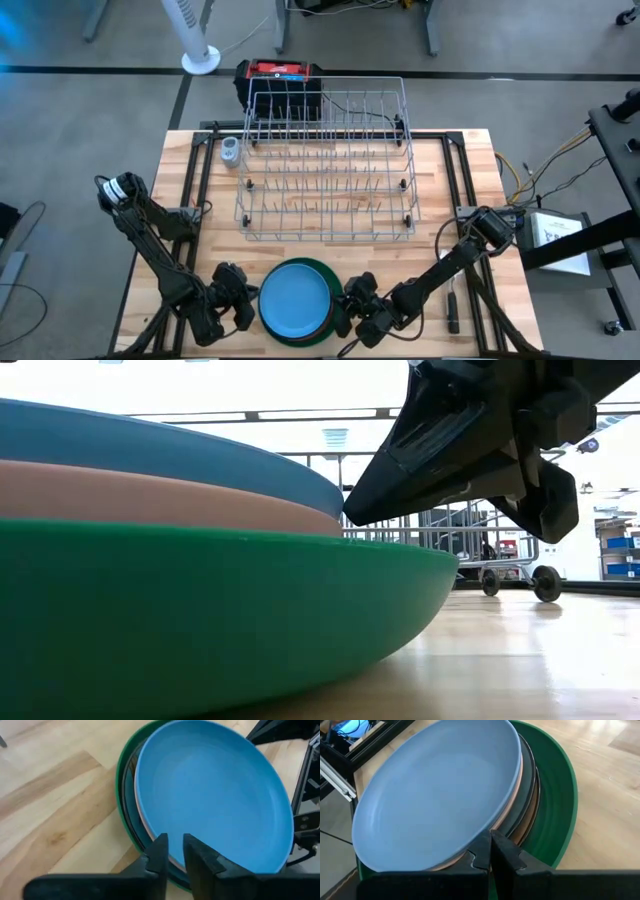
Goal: Sort dishes
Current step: Put the blue plate into the dish rack
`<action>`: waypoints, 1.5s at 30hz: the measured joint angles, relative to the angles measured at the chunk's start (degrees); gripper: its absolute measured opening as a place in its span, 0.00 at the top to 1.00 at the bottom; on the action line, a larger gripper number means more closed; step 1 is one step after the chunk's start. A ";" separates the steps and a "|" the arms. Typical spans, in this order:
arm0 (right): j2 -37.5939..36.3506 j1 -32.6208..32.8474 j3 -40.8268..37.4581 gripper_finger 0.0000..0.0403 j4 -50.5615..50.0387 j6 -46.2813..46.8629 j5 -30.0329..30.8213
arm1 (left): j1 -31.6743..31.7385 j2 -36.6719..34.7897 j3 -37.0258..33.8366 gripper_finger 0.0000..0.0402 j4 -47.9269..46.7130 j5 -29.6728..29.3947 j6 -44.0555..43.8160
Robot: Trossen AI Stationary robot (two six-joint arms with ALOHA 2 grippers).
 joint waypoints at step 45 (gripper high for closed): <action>0.36 -0.22 0.02 1.00 0.09 -1.01 0.04 | 1.99 6.79 0.20 0.67 1.42 -0.38 -4.04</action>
